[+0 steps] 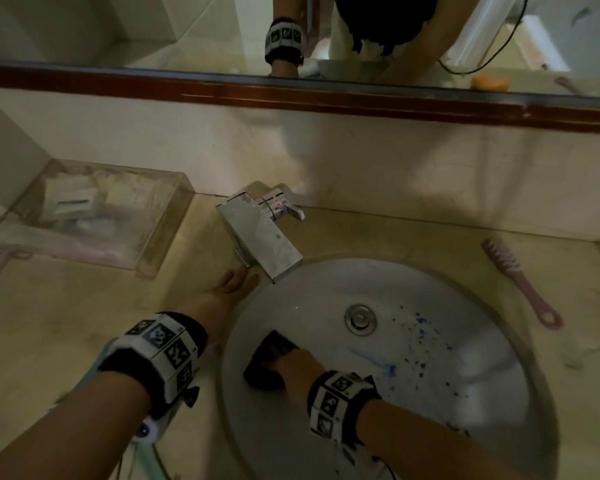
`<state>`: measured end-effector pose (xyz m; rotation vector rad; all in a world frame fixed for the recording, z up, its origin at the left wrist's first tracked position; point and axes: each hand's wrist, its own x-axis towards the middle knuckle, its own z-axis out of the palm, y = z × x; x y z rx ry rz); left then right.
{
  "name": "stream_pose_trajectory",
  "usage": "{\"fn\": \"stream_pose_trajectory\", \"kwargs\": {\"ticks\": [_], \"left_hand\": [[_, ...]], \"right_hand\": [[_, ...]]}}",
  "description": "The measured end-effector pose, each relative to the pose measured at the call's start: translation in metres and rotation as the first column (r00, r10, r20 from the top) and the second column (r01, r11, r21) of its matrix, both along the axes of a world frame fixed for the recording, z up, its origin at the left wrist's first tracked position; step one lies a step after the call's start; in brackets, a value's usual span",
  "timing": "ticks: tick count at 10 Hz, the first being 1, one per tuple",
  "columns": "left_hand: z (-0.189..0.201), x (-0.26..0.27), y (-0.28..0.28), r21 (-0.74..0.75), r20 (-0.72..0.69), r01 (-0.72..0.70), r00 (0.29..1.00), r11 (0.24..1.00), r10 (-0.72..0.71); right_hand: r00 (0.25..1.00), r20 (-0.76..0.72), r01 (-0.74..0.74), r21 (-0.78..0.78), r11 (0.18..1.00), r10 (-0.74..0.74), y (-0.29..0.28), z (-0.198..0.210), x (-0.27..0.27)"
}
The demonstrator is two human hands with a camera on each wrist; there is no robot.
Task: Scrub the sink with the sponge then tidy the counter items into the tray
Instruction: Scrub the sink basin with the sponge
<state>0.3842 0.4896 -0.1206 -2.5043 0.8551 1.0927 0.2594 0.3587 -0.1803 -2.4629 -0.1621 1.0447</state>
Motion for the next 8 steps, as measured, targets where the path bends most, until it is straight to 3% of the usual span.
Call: {"fn": "stream_pose_trajectory", "kwargs": {"ticks": [1,2,3,4,5,6,8], "left_hand": [[0.000,0.003,0.001,-0.052,0.021,0.023,1.000,0.998,-0.022],[0.010,0.000,-0.004,0.014,-0.019,0.008,1.000,1.000,-0.008],[0.011,0.000,-0.006,0.033,-0.021,0.012,1.000,0.999,-0.011],[0.008,0.001,-0.007,-0.004,-0.032,-0.022,0.999,1.000,0.022],[0.008,0.001,-0.008,-0.026,-0.030,-0.027,0.999,0.999,0.026],[-0.014,0.009,0.002,-0.038,-0.010,-0.016,1.000,0.999,0.016],[-0.012,0.007,0.002,-0.062,0.012,-0.015,1.000,0.998,0.016]], "right_hand": [[0.975,-0.145,-0.158,0.083,0.984,0.169,-0.011,0.005,-0.014],[0.996,-0.090,0.028,0.145,0.989,-0.015,-0.034,0.009,-0.010],[0.991,0.047,0.122,0.106,0.987,-0.128,-0.035,0.007,-0.009],[0.992,0.118,0.020,0.138,0.990,-0.036,-0.003,0.004,-0.015],[0.992,0.063,-0.120,0.164,0.979,0.112,0.007,-0.005,-0.020],[0.969,0.055,-0.242,0.051,0.969,0.239,-0.010,-0.005,-0.028],[0.882,-0.177,-0.402,0.199,0.894,0.436,-0.039,-0.010,-0.055]]}}
